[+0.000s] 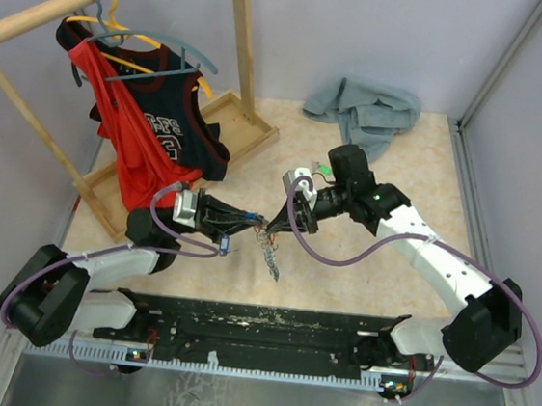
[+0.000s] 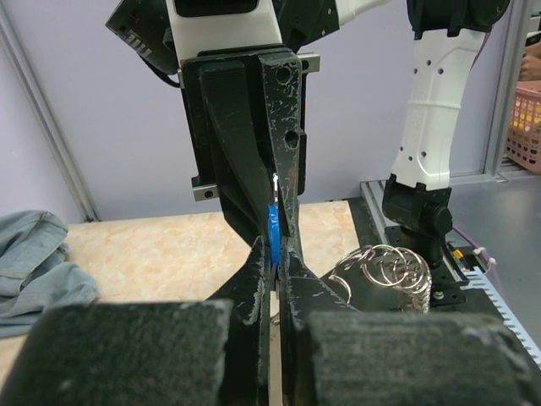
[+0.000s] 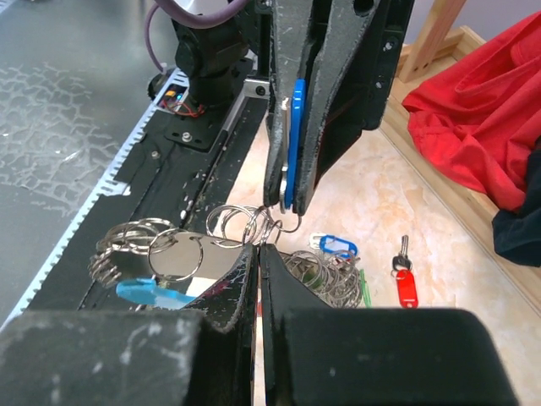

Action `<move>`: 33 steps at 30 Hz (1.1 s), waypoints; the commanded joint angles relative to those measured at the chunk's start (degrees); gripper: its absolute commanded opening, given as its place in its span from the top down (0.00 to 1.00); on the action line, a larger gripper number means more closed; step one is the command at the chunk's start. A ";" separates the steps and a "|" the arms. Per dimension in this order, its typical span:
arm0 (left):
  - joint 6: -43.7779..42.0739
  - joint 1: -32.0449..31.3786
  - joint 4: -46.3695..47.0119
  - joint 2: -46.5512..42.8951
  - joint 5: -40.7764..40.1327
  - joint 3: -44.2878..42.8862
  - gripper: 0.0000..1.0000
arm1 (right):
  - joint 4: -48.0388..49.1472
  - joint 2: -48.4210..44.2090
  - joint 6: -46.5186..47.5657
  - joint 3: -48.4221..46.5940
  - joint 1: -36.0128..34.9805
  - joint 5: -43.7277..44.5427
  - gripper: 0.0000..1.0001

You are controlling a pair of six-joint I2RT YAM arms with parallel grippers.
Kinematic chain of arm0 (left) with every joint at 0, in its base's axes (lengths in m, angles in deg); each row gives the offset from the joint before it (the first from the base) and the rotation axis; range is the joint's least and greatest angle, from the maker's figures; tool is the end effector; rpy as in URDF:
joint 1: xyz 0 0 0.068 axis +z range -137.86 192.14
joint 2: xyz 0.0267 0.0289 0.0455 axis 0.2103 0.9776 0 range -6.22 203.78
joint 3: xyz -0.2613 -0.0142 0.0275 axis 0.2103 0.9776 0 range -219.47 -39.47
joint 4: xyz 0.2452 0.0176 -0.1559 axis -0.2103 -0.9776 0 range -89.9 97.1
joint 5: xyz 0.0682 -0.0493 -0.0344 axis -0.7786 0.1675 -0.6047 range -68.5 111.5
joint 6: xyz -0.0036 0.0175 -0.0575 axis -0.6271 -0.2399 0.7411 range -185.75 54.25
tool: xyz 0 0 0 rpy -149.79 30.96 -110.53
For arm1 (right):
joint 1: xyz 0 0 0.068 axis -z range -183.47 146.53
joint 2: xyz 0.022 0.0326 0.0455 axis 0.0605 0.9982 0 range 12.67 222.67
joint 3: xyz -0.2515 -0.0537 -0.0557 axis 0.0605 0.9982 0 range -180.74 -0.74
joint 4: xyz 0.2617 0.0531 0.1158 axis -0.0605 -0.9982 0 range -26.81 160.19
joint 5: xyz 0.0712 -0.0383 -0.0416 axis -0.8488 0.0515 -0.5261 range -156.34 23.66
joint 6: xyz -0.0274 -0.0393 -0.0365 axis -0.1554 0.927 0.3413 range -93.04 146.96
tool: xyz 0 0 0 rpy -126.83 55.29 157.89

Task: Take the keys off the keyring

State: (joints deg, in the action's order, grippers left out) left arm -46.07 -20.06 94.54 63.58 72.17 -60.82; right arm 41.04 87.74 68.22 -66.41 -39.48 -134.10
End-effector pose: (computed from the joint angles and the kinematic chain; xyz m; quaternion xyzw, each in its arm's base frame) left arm 0.1847 -0.1571 0.2491 0.4264 0.3447 -0.5225 0.6529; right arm 0.2250 0.2146 0.3163 -0.6560 0.4331 0.4851 0.3831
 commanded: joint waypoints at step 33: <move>-3.96 -2.07 2.83 -2.15 -1.80 -2.33 1.00 | 0.21 -2.09 -7.00 -3.46 1.39 0.05 0.66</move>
State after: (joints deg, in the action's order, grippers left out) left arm -49.33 -21.90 94.36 62.53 69.02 -62.28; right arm 40.49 87.72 62.18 -67.28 -39.85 -129.27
